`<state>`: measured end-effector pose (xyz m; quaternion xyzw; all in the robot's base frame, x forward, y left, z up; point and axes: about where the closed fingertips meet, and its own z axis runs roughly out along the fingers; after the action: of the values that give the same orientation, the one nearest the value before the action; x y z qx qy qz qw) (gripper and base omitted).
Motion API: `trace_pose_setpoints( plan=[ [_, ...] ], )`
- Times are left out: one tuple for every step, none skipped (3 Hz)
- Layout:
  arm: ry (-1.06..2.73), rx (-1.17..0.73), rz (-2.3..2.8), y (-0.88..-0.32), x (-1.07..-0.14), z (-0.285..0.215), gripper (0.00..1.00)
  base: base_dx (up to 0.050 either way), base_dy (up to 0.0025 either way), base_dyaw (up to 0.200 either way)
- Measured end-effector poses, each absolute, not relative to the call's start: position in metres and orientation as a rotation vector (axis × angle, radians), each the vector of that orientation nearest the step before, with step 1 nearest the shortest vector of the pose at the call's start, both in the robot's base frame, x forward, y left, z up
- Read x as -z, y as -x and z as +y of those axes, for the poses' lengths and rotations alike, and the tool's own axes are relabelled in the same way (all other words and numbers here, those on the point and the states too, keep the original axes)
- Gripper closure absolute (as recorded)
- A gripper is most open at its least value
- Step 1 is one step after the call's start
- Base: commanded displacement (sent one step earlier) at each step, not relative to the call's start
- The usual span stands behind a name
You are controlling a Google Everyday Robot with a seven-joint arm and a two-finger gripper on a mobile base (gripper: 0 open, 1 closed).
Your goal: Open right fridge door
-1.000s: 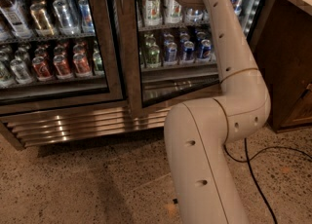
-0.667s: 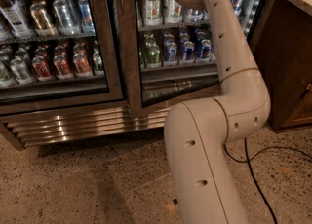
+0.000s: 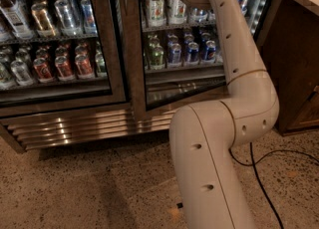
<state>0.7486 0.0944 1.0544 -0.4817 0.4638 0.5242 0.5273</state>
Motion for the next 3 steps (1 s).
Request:
trace_pose_setpoints(
  plan=[
    [1.151, -1.253, 1.109, -0.755, -1.057, 0.086, 0.4, 0.0, 0.0, 0.0],
    [1.15, -1.252, 1.109, -0.749, -1.054, 0.083, 0.17, 0.0, 0.0, 0.0],
    [1.1, -1.205, 1.106, -0.753, -1.064, 0.06, 0.0, 0.0, 0.0, 0.0]
  ],
)
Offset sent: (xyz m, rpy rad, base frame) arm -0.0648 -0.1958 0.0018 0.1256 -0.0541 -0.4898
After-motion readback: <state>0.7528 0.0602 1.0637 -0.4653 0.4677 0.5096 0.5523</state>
